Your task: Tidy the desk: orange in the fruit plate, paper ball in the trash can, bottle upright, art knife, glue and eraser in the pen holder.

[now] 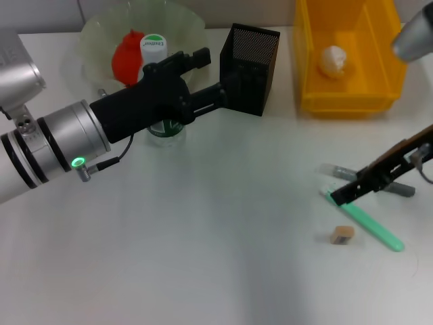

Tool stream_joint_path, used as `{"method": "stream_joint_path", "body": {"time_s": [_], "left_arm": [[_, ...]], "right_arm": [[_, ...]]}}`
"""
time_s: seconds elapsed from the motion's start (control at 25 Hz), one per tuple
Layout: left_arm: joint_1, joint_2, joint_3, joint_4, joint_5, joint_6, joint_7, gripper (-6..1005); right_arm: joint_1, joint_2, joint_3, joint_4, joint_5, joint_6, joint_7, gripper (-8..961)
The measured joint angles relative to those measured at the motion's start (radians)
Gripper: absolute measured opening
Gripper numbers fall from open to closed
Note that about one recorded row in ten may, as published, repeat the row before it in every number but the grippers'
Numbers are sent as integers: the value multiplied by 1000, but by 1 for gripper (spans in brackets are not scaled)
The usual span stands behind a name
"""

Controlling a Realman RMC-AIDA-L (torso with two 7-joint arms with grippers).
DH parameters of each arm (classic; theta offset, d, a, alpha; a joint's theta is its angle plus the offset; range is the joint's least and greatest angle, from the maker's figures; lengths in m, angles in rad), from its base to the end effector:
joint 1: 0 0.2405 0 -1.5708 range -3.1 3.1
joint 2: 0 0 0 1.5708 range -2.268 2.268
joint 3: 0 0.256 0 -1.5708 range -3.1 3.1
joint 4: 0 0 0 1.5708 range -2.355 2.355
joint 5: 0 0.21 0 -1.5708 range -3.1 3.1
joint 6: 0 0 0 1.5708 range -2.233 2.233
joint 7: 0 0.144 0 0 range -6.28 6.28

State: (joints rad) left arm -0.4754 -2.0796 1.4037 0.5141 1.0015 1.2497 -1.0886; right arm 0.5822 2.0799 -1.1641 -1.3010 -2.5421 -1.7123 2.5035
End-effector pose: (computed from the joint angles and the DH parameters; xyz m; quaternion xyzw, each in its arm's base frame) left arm -0.2135 0.3419 -0.0465 -0.8784 -0.1862 -0.3911 0.2021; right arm 0.2067 0.3407 0.0236 -0.8953 0.4078 -0.1358 0.1168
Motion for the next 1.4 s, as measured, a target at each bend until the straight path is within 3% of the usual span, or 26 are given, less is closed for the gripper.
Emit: {"method": "stream_joint_path", "body": {"time_s": [0.24, 0.64, 1.4], "left_arm": [[-3, 0, 1, -43, -8, -2, 20, 764], [1, 0, 24, -83, -71, 7, 62, 764], [6, 0, 24, -85, -72, 8, 60, 762]], "right_arm": [[25, 2, -119, 74, -42, 89, 44, 756], [72, 4, -224, 160, -45, 184, 66, 757], [102, 5, -238, 236, -69, 238, 72, 663]]}}
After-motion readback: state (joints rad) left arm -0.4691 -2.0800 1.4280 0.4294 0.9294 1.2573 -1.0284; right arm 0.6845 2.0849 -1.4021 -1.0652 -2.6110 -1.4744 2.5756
